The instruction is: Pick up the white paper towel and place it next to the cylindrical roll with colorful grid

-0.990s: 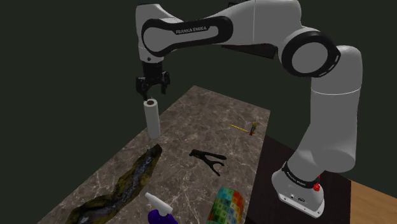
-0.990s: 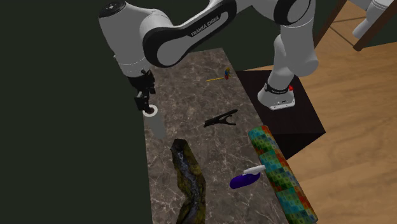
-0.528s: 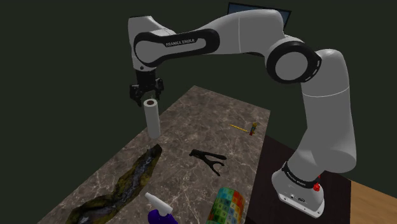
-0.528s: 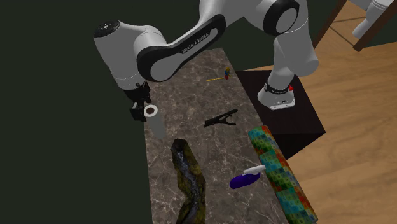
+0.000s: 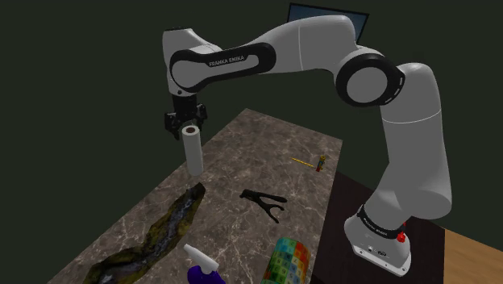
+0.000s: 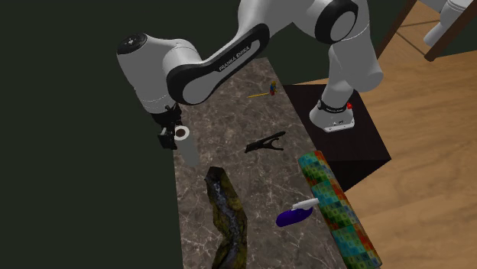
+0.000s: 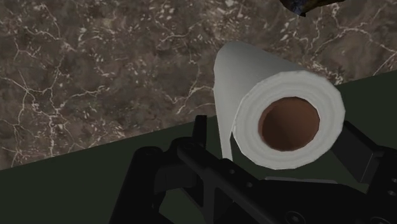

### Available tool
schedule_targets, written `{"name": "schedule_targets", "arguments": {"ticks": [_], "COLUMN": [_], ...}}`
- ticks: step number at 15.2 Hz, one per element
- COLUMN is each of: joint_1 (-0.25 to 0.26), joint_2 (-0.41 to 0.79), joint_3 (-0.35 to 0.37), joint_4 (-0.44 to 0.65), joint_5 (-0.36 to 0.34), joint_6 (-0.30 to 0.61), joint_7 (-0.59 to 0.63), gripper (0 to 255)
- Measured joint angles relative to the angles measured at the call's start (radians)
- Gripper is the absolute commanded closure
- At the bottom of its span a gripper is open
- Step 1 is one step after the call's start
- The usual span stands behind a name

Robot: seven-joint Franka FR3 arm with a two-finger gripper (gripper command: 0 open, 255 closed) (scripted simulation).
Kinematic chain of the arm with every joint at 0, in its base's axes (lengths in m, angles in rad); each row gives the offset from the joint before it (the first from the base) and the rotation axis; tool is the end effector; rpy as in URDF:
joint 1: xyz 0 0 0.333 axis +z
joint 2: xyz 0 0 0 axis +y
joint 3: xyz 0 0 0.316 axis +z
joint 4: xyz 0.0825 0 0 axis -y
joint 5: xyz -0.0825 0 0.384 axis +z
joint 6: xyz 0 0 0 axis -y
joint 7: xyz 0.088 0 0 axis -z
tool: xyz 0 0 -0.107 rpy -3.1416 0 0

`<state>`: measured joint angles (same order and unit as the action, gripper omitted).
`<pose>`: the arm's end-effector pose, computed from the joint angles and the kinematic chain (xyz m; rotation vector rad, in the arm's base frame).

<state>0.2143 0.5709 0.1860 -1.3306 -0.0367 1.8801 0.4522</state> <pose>0.6702 0.2503 0.4038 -3.0846 0.1061 0.0586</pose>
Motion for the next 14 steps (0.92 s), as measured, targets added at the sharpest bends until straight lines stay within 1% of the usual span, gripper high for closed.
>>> {"name": "schedule_targets", "arguments": {"ticks": [1,2,12,14], "joint_1": [0.0,0.0,-0.001,0.0], "joint_2": [0.0,0.0,0.0,-0.004], "joint_3": [0.0,0.0,-0.001,0.0], "joint_4": [0.0,0.0,0.001,0.01], "joint_5": [0.0,0.0,-0.001,0.0], "joint_6": [0.0,0.0,0.0,-0.013], "joint_7": [0.0,0.0,0.0,0.0], "gripper": [0,255,255,255]}}
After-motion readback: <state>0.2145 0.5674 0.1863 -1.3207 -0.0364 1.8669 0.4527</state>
